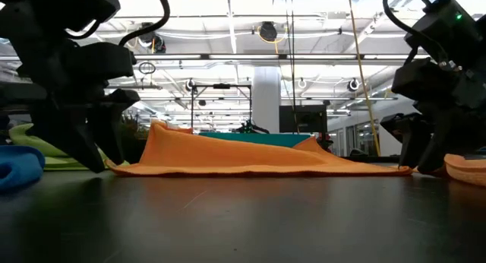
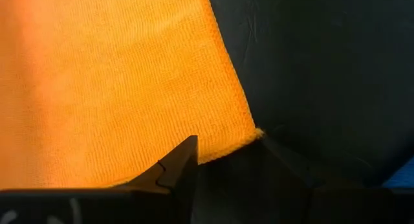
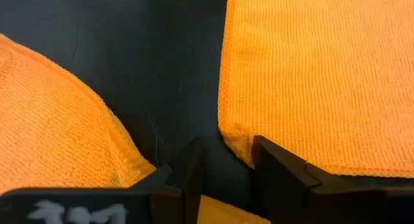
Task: Fold microfiber towels
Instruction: Fold the top orange microfiber cloth
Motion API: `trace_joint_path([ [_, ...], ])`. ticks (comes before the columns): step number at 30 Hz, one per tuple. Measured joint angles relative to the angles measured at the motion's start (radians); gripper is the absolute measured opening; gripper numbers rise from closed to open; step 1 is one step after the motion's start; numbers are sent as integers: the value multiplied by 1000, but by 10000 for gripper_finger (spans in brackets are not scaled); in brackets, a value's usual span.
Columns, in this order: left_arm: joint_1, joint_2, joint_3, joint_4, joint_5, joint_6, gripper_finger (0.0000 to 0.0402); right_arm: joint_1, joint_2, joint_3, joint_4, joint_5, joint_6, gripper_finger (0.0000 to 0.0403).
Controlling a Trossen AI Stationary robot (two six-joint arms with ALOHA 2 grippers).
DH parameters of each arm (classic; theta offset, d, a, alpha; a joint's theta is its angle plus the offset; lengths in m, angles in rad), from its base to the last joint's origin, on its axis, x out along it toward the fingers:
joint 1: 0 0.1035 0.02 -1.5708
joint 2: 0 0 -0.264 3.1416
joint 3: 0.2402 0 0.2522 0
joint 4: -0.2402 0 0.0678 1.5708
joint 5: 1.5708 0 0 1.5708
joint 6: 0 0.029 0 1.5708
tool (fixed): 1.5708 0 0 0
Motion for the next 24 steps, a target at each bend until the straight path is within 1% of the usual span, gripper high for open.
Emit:
trace_joint_path([
  [6,-1,60,2,40,-5,12,154,0,18,0,13,7,-6,125],
  [9,-1,79,3,58,-14,22,154,0,53,2,36,31,-5,124],
  [11,-2,80,3,61,-24,22,149,0,79,3,57,34,-4,116],
  [13,-2,79,3,63,-23,29,134,0,96,3,72,37,-4,99],
  [15,-2,79,3,64,-17,34,110,0,102,3,81,37,0,73],
  [19,-2,80,2,61,9,30,36,0,94,2,87,29,2,13],
  [20,-2,80,2,62,16,29,19,0,90,2,88,26,4,8],
  [21,-2,78,2,62,19,20,11,0,85,1,88,25,14,7],
  [24,-15,61,9,55,15,-11,10,2,54,-1,78,12,52,11],
])
